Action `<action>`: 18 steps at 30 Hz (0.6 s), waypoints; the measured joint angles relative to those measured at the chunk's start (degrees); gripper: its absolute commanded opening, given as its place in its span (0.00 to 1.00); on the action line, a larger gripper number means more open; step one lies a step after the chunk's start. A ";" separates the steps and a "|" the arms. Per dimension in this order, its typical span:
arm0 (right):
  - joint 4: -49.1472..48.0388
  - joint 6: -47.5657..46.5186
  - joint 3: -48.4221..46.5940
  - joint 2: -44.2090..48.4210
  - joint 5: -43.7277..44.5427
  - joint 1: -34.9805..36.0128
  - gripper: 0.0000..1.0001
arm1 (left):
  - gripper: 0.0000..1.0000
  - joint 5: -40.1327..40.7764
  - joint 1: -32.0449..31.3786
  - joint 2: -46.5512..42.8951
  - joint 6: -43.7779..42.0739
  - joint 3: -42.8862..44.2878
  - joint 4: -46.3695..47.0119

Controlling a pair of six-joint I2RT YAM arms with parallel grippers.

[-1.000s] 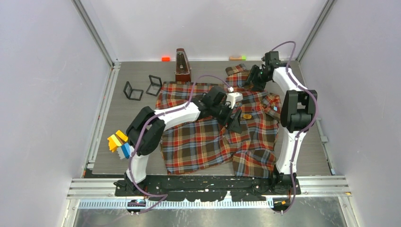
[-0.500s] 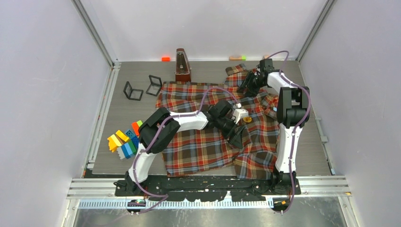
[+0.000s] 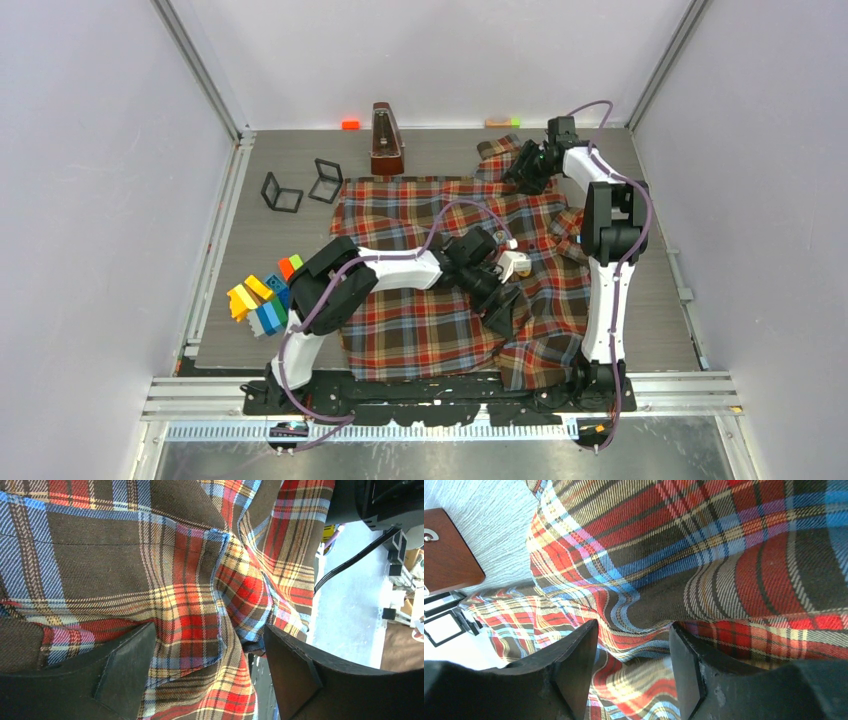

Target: Pin the brooch onto the clothing

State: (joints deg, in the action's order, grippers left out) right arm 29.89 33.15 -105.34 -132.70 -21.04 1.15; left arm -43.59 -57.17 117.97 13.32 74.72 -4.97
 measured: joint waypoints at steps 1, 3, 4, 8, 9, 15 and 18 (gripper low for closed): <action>0.02 -0.22 -0.20 -0.07 0.11 -0.02 0.65 | 0.88 0.48 -0.04 -0.02 0.28 0.39 -0.72; 0.02 -0.61 -0.22 -0.02 0.28 -0.02 0.86 | 0.92 1.68 0.31 -0.13 1.38 1.18 -1.92; -0.33 -0.79 -0.22 0.13 -0.57 -0.02 0.92 | 0.95 2.54 0.39 -0.33 2.29 1.33 -2.19; 1.09 -4.02 0.31 2.49 3.93 0.11 0.96 | 1.00 6.97 2.82 -2.56 5.97 1.33 -3.37; 1.70 -4.76 1.05 3.50 4.96 -0.02 0.97 | 1.00 8.44 4.15 -3.74 6.62 1.33 -3.72; 4.11 -8.15 9.22 15.45 9.97 -1.22 0.98 | 1.00 16.81 13.90 -14.27 9.38 0.59 -4.37; 4.79 -9.55 13.53 24.39 13.05 -2.08 0.98 | 1.00 21.11 20.68 -20.79 10.34 -1.25 -4.94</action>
State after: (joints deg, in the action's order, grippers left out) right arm 34.68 23.59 -91.81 -108.31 -7.99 -0.93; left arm -22.48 -36.49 97.19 23.66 73.47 -9.91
